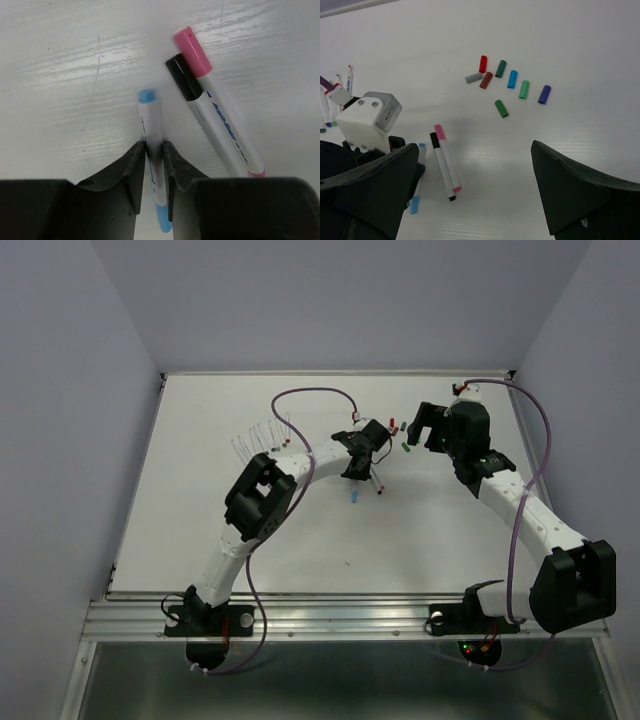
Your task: Open the pen caps
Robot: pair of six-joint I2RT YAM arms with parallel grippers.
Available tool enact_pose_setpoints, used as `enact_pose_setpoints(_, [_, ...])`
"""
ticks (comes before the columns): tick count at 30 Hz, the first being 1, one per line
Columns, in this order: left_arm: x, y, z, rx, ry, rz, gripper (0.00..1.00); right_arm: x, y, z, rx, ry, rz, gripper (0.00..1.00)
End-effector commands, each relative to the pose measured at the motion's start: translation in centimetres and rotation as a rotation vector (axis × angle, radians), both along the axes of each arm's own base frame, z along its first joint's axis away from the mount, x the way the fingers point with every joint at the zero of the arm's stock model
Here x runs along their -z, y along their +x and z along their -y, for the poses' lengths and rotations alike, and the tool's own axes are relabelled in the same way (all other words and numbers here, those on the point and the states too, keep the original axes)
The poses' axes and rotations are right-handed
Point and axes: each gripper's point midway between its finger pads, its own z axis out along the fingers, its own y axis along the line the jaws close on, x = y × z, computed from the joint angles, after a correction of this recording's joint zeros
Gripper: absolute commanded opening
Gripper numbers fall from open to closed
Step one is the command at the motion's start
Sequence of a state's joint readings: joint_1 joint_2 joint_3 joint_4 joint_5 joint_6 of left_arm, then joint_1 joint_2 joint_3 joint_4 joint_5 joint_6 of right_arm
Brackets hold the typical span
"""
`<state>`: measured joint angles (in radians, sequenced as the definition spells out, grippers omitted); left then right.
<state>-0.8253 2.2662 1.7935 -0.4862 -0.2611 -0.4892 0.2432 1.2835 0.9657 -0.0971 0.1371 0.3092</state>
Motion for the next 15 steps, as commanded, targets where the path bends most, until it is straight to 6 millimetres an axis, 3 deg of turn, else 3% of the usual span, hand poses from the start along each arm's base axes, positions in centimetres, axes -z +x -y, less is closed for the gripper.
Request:
enact_pose_setpoints(1, [2.8, -2.3, -2.1, 0.013, 0.096, -0.094, 0.29, -1.9, 0.1, 0.5, 0.020, -0.007, 0.071, 1.00])
enact_pose_setpoints(3, [3.0, -2.3, -2.1, 0.011, 0.093, -0.096, 0.21, -2.0, 0.1, 0.6, 0.025, -0.008, 0.075, 1.00])
enact_pose_setpoints(4, [2.7, -2.2, -2.0, 0.012, 0.083, -0.089, 0.07, -2.0, 0.1, 0.7, 0.028, -0.009, 0.075, 1.00])
enact_pose_setpoints(5, [2.5, -2.2, -1.9, 0.019, 0.072, -0.085, 0.01, -2.0, 0.0, 0.7, 0.028, -0.009, 0.076, 1.00])
enact_pose_setpoints(9, [1.3, -1.7, -1.3, 0.023, -0.008, -0.046, 0.00, -2.2, -0.1, 0.6, 0.021, -0.007, 0.080, 1.00])
enact_pose_setpoints(15, [-5.2, 0.7, -1.2, -0.023, -0.138, 0.105, 0.00, -2.8, -0.3, 0.0, -0.015, 0.009, 0.092, 1.00])
